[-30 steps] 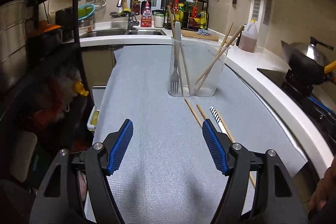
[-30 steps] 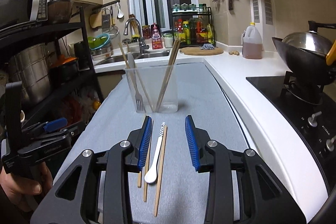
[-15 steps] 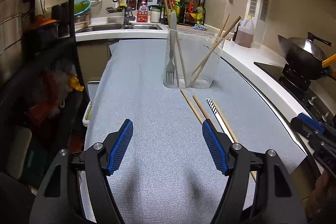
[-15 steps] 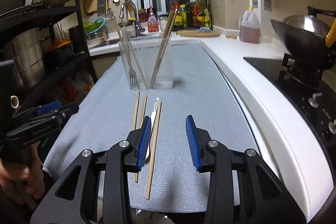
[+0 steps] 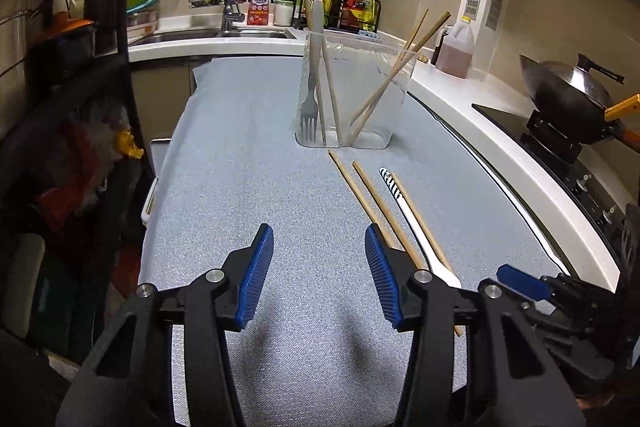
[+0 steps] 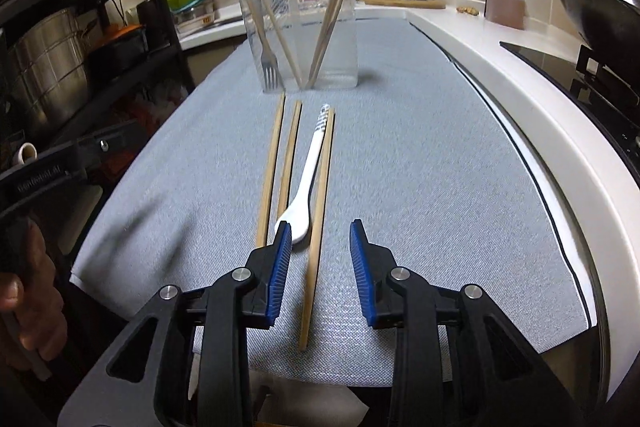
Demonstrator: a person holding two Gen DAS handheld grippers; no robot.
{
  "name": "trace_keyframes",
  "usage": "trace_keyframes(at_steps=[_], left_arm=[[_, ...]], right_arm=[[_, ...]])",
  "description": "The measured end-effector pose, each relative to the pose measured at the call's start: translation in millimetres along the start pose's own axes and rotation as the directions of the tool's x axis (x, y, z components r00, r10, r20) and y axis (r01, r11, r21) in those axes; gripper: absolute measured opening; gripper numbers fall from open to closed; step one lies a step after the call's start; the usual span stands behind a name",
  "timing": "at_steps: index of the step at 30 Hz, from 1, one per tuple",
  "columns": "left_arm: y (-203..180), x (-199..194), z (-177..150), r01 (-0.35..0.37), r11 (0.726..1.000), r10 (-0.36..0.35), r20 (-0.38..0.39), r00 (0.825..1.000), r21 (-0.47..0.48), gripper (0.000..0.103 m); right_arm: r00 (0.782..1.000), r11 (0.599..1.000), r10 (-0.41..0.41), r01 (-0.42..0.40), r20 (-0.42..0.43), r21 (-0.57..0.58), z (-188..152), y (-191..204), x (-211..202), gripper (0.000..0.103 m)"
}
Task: Organize utensils
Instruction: 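Close the right tool on a loose chopstick while the left tool grasps another chopstick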
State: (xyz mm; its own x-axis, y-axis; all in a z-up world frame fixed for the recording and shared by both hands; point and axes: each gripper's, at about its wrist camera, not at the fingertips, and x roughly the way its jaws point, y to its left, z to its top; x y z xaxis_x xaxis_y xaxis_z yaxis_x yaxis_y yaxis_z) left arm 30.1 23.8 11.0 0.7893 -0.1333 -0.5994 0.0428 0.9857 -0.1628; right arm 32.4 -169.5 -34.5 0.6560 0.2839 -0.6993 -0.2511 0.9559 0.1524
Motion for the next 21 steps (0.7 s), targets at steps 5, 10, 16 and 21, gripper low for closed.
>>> trace_keyframes(at_steps=[5, 10, 16, 21], left_arm=[[-2, 0, -1, 0.003, 1.0, -0.003, -0.007, 1.0, 0.01, 0.047], [-1, 0, -1, 0.006, 1.0, -0.006, -0.008, 1.0, 0.01, 0.047], [-4, 1, -1, 0.009, 1.0, -0.009, -0.014, 1.0, 0.009, 0.047], [-4, 2, -1, 0.012, 1.0, -0.012, -0.016, 1.0, 0.013, 0.047]], right_arm=[[1.0, 1.0, -0.002, 0.001, -0.029, -0.014, -8, 2, 9, 0.03], [0.998, 1.0, -0.009, 0.008, -0.058, -0.02, -12, 3, 16, 0.023], [0.998, 0.999, -0.025, 0.023, -0.063, -0.029, -13, 3, 19, 0.017], [0.997, 0.999, -0.037, 0.035, -0.062, -0.02, -13, 0, 19, 0.006]])
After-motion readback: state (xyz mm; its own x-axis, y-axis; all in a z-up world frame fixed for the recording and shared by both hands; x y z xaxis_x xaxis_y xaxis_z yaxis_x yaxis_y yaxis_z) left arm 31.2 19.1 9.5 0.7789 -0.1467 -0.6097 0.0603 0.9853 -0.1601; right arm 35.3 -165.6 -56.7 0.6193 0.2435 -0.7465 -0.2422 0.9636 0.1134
